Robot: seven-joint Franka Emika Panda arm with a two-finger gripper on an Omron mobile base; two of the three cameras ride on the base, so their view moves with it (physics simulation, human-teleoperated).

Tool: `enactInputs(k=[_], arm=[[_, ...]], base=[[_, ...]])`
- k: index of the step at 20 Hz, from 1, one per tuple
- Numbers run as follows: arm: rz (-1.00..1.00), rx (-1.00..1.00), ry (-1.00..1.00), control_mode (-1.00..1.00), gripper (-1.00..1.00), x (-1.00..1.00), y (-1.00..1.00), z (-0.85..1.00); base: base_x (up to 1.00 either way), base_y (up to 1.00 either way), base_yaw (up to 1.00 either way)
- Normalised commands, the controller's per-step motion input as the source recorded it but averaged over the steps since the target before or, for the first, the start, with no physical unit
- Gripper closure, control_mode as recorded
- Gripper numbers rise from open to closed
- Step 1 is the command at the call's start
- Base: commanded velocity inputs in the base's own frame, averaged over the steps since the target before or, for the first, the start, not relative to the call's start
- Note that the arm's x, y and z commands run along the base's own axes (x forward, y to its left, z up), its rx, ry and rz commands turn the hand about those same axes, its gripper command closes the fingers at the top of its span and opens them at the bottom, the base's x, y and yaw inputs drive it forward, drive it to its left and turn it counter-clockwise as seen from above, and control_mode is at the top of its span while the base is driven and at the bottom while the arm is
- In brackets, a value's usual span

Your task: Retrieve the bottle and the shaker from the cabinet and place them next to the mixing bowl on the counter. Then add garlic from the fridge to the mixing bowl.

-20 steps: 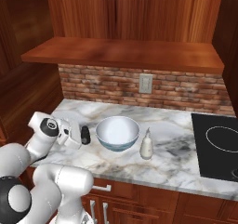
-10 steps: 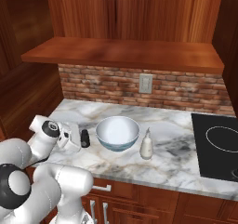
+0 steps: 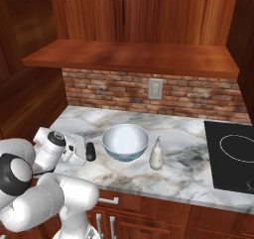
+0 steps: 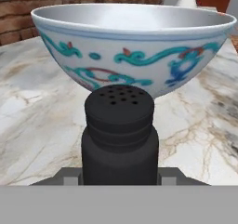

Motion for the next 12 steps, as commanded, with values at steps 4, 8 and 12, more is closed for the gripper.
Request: enactInputs(k=[4,8,12], arm=[[0.0,0.0,0.0,-1.0,1.0,0.1,-0.02,-0.01],[0.0,0.0,-0.01,-1.0,1.0,0.15,-0.06,-0.02],[0.0,0.0,0.0,-1.0,1.0,0.26,-0.18,-0.05]], base=[[0.0,0.0,0.0],[0.0,0.0,0.0],[0.0,0.0,0.0]])
